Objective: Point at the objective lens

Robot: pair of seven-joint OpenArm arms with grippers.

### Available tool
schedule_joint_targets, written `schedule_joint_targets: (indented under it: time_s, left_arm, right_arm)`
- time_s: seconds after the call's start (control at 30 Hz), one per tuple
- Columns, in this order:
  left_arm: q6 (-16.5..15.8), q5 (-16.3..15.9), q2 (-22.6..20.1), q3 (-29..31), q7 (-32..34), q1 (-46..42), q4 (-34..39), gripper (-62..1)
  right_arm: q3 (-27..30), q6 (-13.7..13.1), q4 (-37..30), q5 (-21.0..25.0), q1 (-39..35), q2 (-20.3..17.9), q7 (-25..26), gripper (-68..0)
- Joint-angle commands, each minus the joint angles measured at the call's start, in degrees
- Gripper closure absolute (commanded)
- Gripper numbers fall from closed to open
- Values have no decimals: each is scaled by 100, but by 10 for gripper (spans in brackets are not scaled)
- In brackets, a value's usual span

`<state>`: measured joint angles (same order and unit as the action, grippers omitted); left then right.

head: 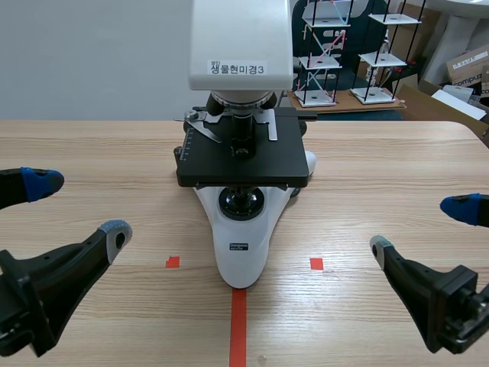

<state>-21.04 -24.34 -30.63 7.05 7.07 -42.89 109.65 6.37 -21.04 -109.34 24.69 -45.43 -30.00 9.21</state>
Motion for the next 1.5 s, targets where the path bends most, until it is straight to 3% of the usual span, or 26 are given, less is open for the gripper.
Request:
schedule_joint_targets:
  time_s: [0.0,0.43,1.47]
  left_arm:
    - [9,-52,11,4,81,-9,68,-615]
    - [35,-50,13,4,83,9,68,-615]
    - [35,-50,13,4,81,22,68,-615]
  right_arm:
    - [68,0,-98,39,136,-48,63,-595]
    - [70,20,-98,39,177,-46,404,-595]
    - [68,20,-96,37,177,-46,398,-591]
